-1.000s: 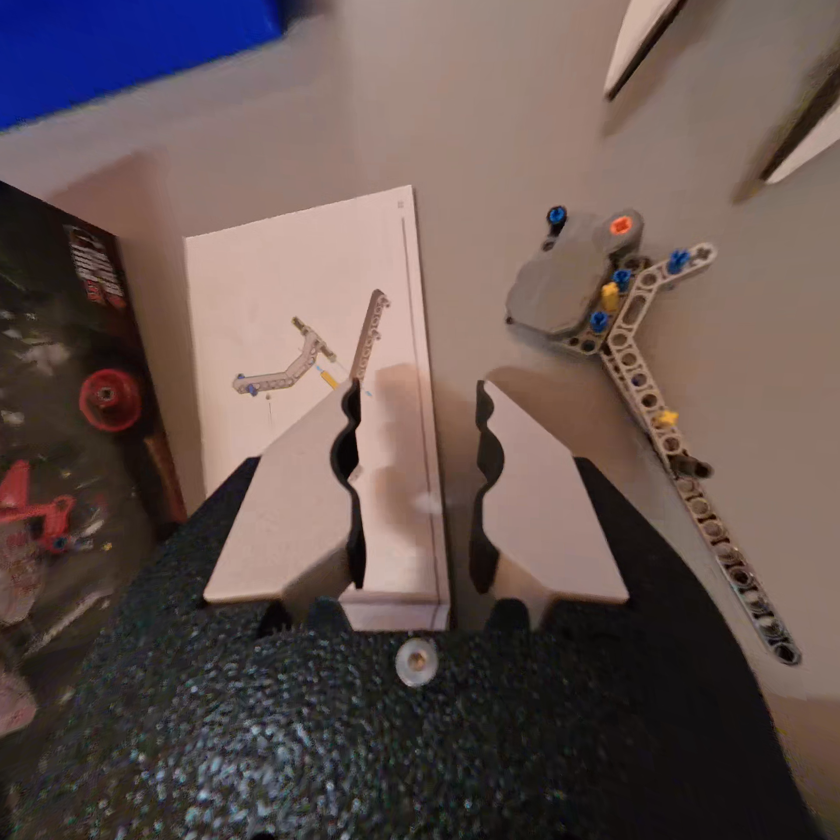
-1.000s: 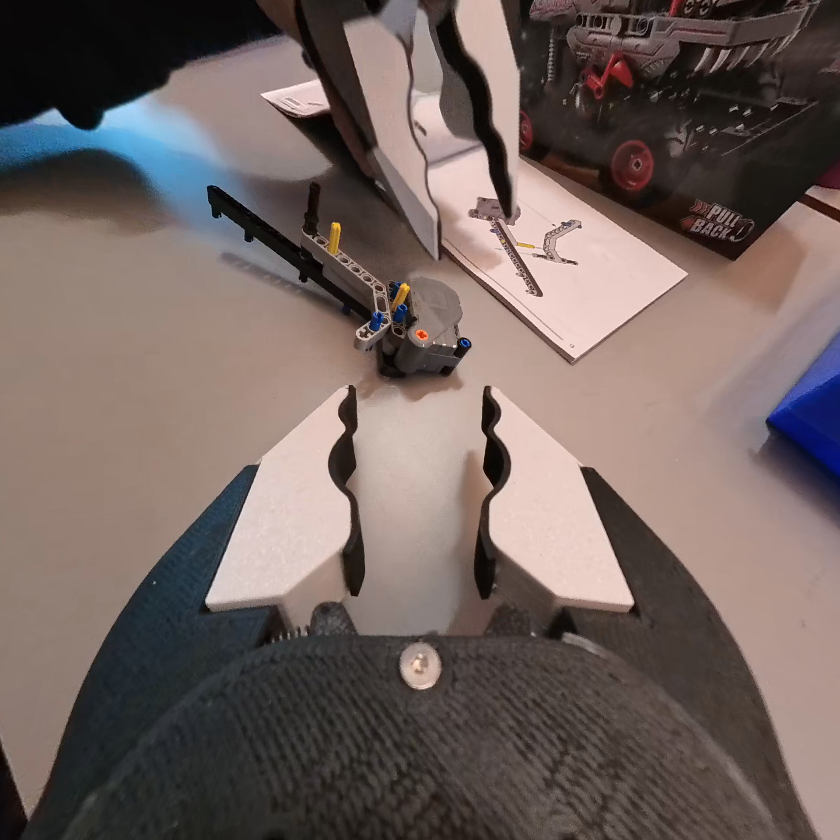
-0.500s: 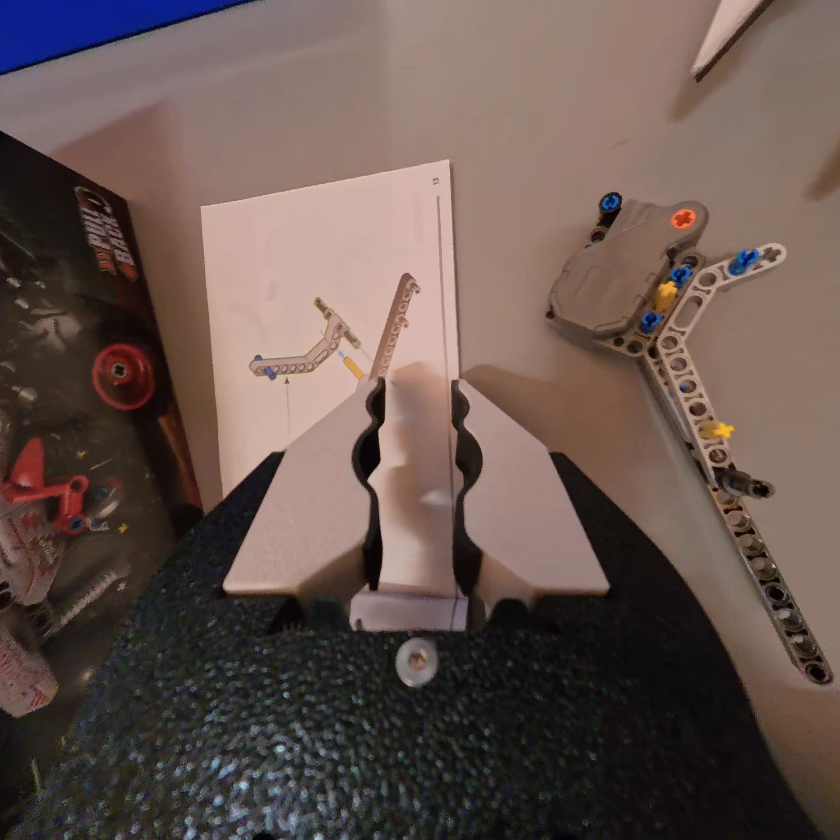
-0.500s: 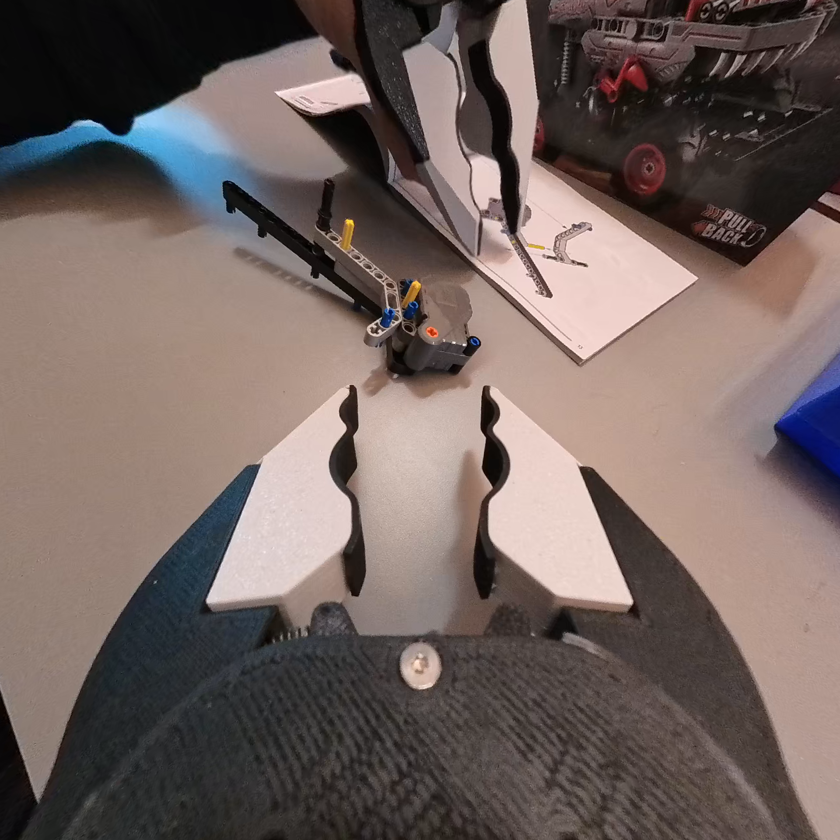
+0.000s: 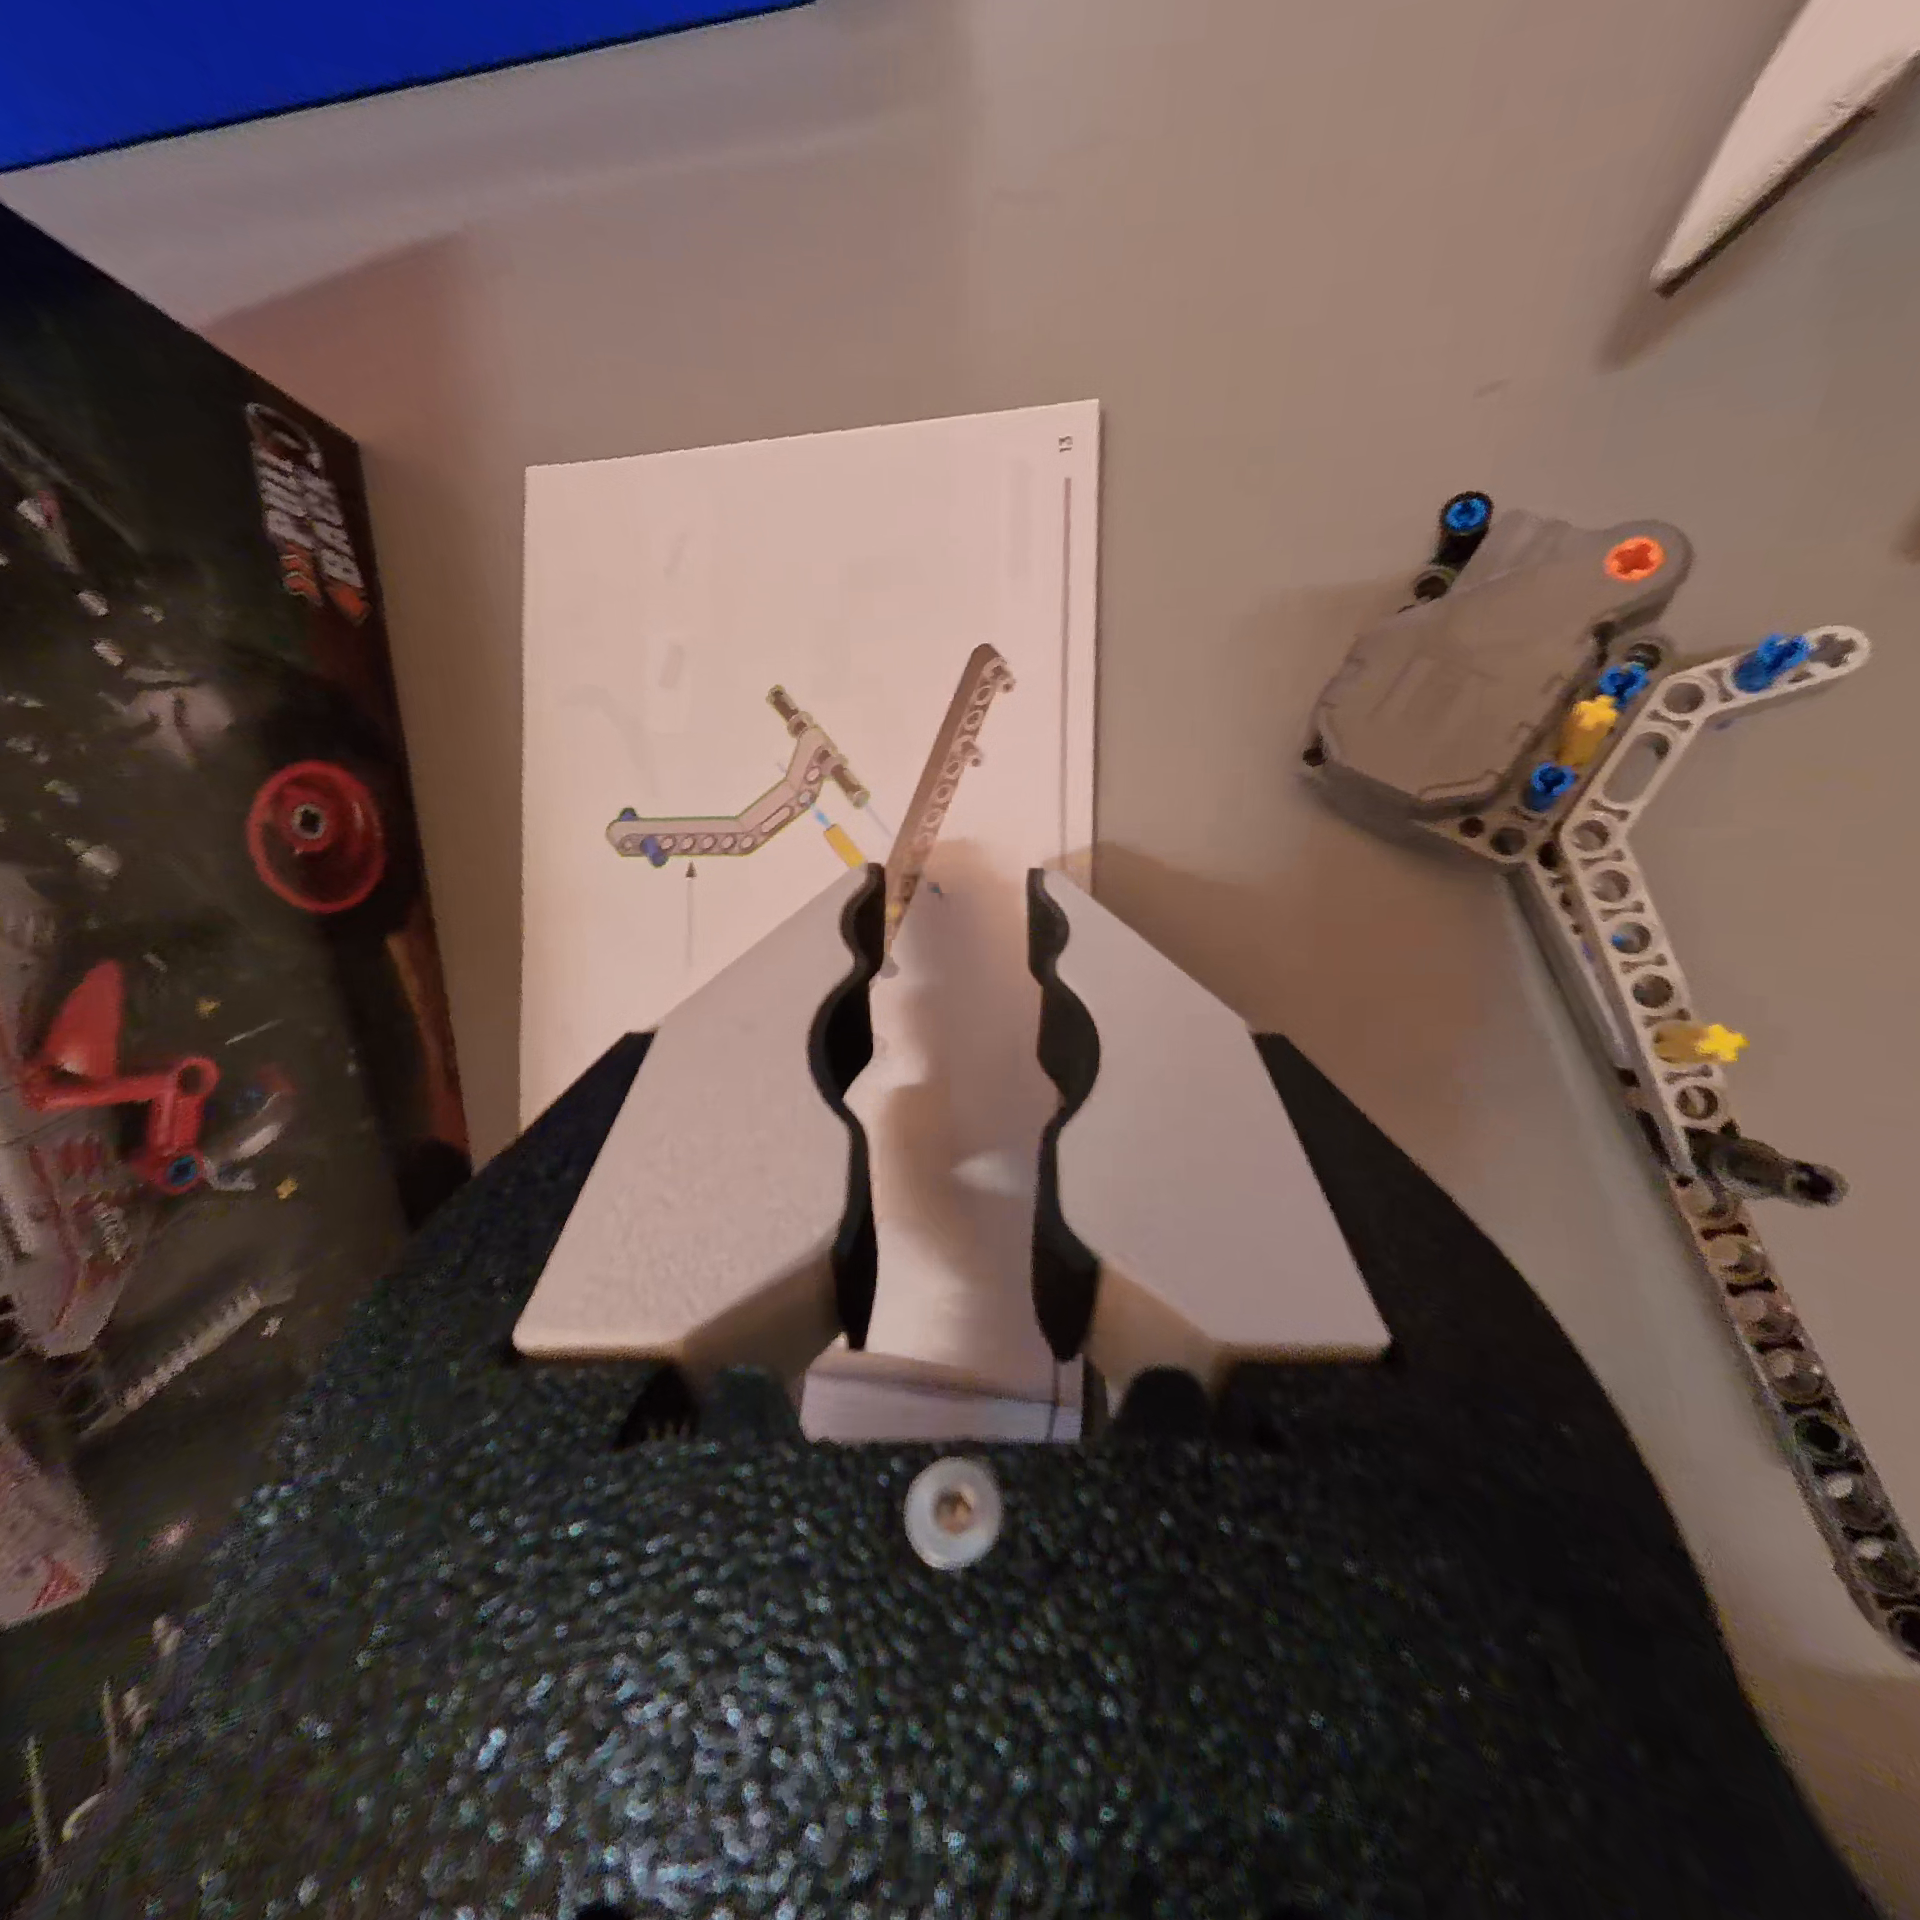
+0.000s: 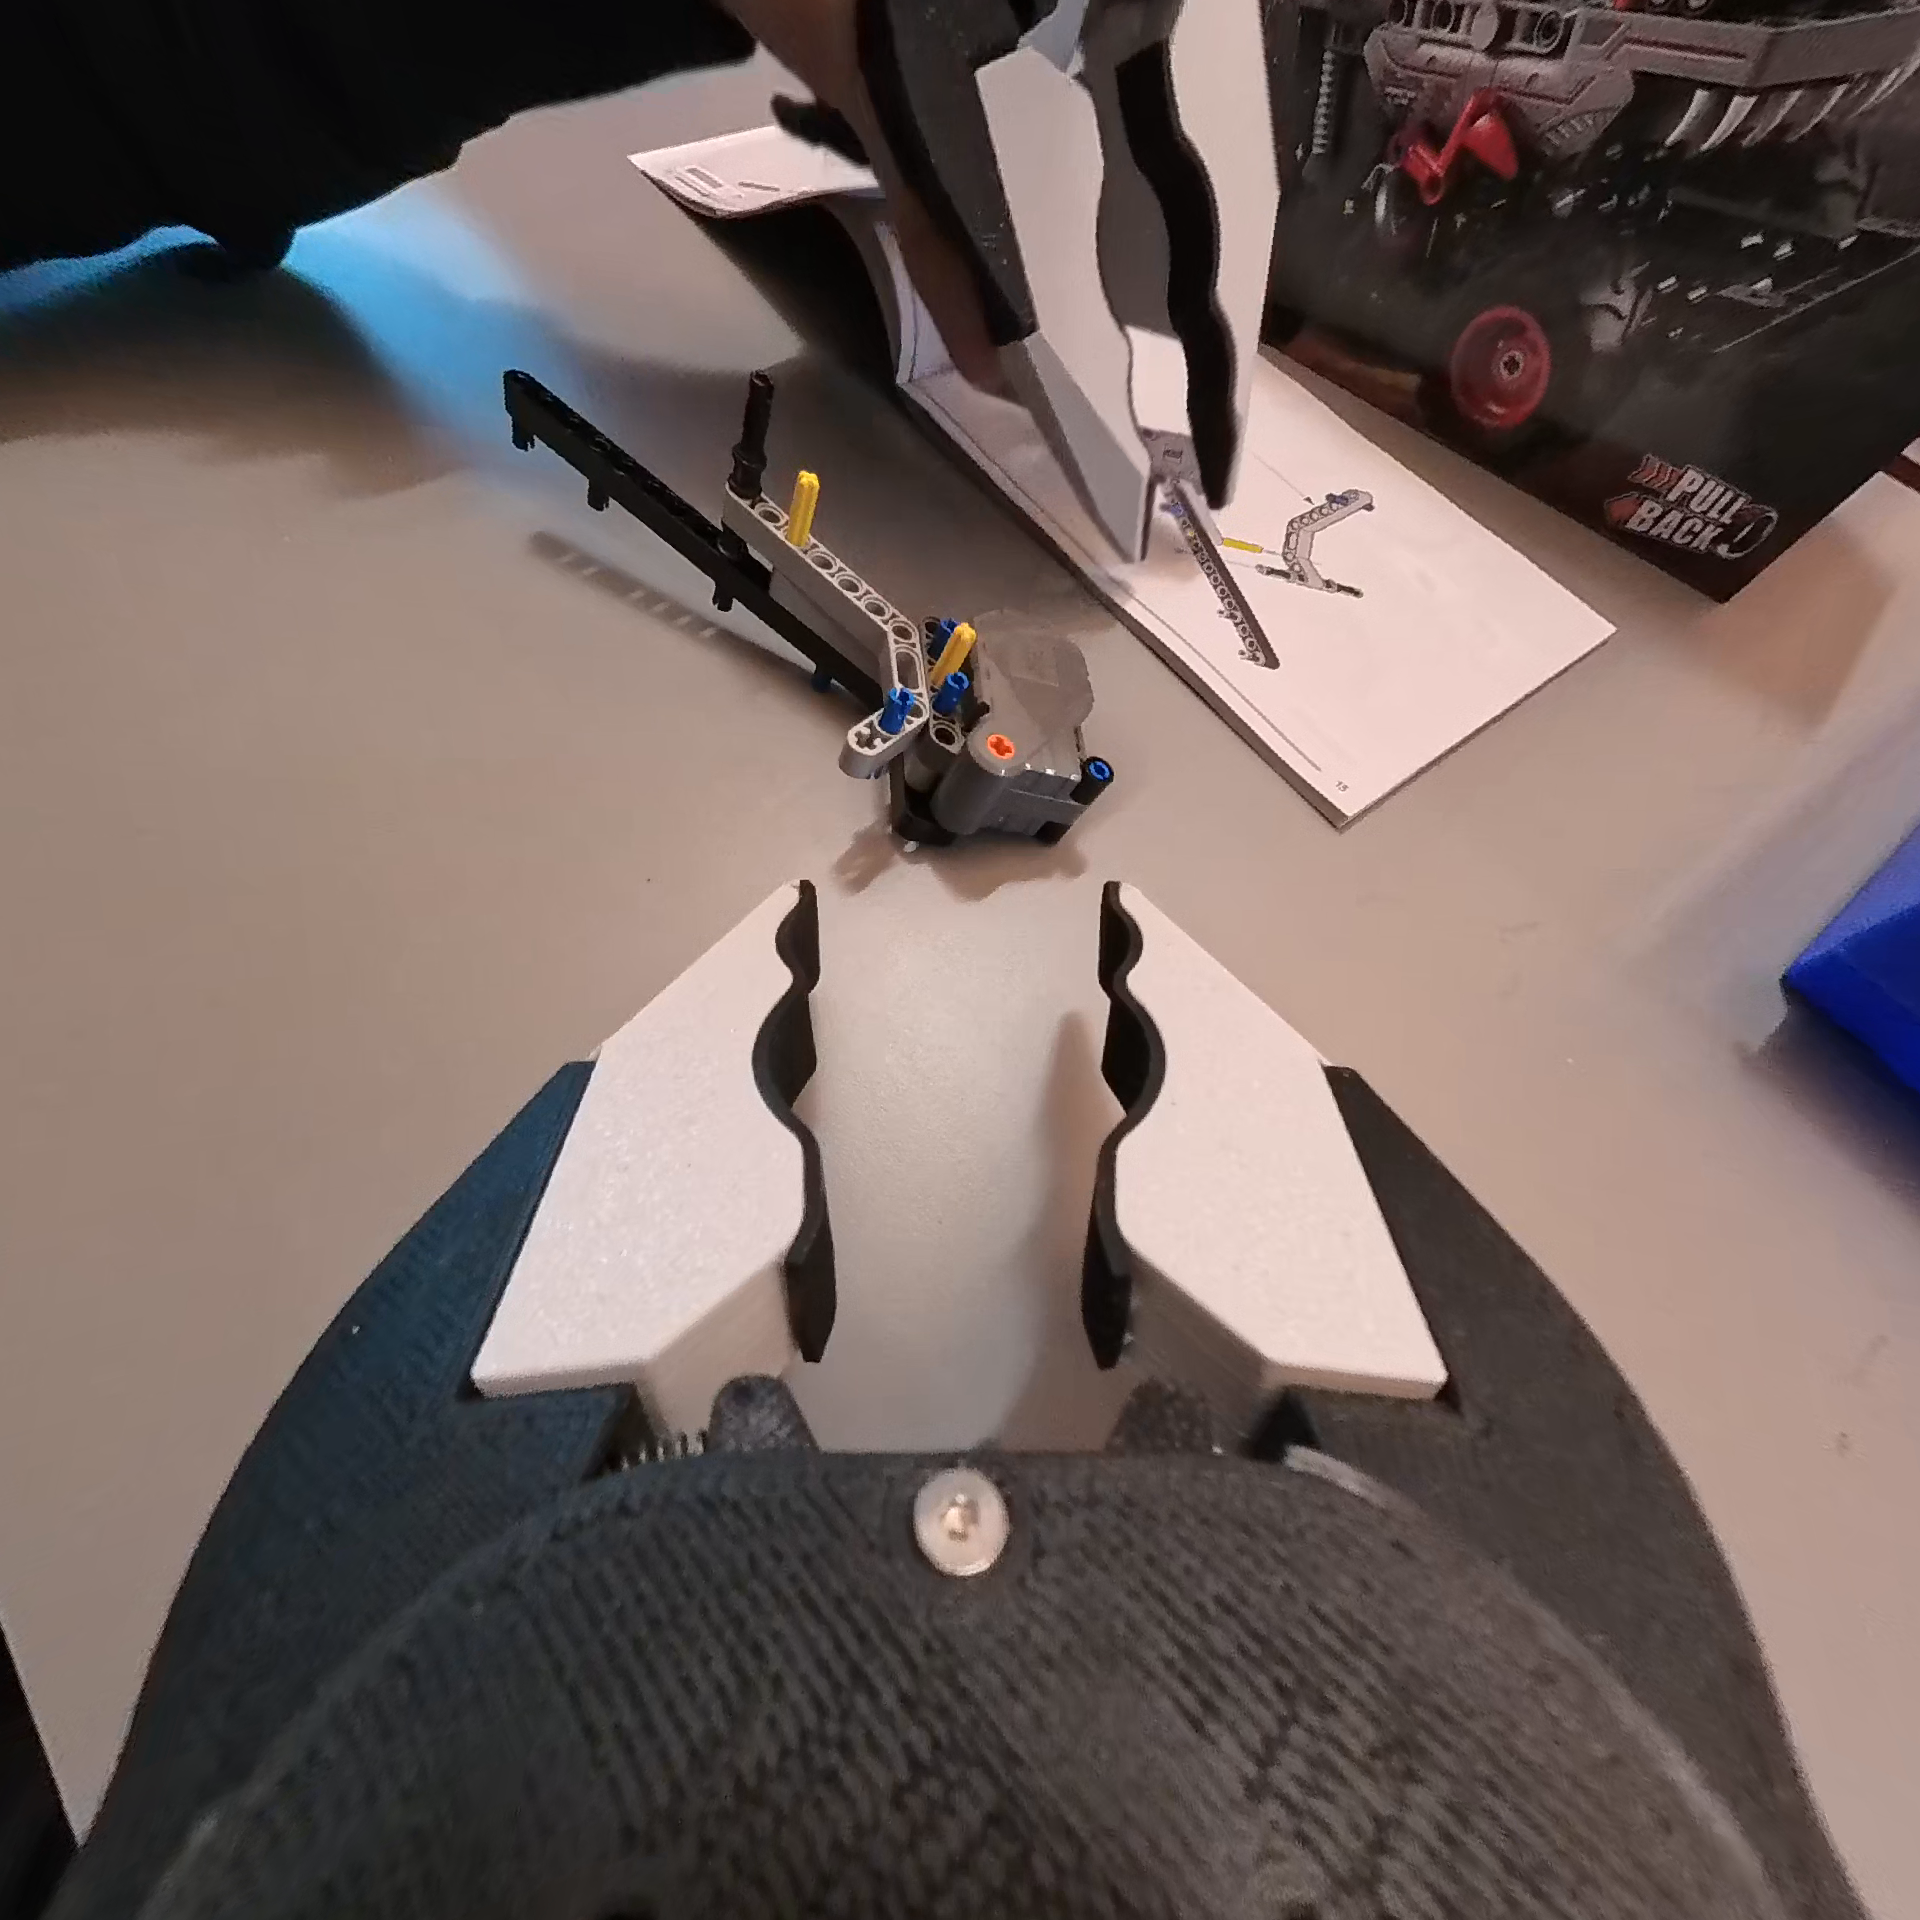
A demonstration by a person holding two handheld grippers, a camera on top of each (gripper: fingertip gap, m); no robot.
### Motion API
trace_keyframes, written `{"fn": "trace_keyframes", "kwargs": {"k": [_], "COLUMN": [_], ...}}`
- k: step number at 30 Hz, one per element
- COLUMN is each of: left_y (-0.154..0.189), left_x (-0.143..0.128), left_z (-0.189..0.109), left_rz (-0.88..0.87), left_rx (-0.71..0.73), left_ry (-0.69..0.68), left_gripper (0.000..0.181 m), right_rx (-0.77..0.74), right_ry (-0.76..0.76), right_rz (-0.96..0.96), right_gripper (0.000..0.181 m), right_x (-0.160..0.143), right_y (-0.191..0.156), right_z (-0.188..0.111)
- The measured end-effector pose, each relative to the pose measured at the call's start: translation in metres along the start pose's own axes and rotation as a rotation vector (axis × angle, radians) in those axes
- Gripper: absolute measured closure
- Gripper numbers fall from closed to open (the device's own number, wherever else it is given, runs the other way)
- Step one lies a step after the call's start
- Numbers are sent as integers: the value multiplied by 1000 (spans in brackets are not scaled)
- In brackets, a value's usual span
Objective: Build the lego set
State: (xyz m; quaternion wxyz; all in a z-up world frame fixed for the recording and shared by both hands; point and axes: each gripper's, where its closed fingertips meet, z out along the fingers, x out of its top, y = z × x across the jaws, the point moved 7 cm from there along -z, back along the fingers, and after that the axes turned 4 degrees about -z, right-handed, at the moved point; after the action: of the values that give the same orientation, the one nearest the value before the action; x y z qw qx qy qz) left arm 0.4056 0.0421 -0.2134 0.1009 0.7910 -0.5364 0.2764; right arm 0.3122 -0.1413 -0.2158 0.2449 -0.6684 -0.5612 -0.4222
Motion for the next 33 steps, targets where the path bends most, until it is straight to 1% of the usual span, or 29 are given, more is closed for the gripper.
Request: {"fn": "trace_keyframes", "kwargs": {"k": [2,5,8,11,13,16,19,23,25,28,30,33], "left_y": [0,8,7,3,1,5,12,38,58,89,104,119], "left_x": [0,2,-1,0,0,2,1,-10,-20,-36,-45,-52], "left_z": [-1,2,6,5,3,-8,-32,-73,-84,-83,-74,-59], "left_rz": [-4,-8,17,-3,-12,-39,-73,-33,-22,-57,-116,-233], "left_rx": [-6,-72,-37,-12,0,-17,-21,-16,-31,-42,-28,-21], "left_ry": [6,31,-3,9,5,57,135,224,233,161,119,103], "left_gripper": [156,152,151,158,158,158,158,151,145,134,134,138], "right_rx": [0,1,1,4,5,3,-9,-23,-34,-54,-73,-87], "right_ry": [-1,-4,-9,-21,-31,-47,-68,-88,-100,-122,-139,-155], "right_rz": [2,5,7,8,8,17,23,21,21,11,4,-14], "right_gripper": [129,129,129,129,129,129,129,130,131,131,132,133], "right_x": [0,0,0,-1,-2,-3,-4,-5,-6,-7,-8,-9], "right_y": [0,0,1,0,0,1,3,3,4,4,4,3], "right_z": [0,0,1,2,3,5,7,8,10,11,13,13]}}
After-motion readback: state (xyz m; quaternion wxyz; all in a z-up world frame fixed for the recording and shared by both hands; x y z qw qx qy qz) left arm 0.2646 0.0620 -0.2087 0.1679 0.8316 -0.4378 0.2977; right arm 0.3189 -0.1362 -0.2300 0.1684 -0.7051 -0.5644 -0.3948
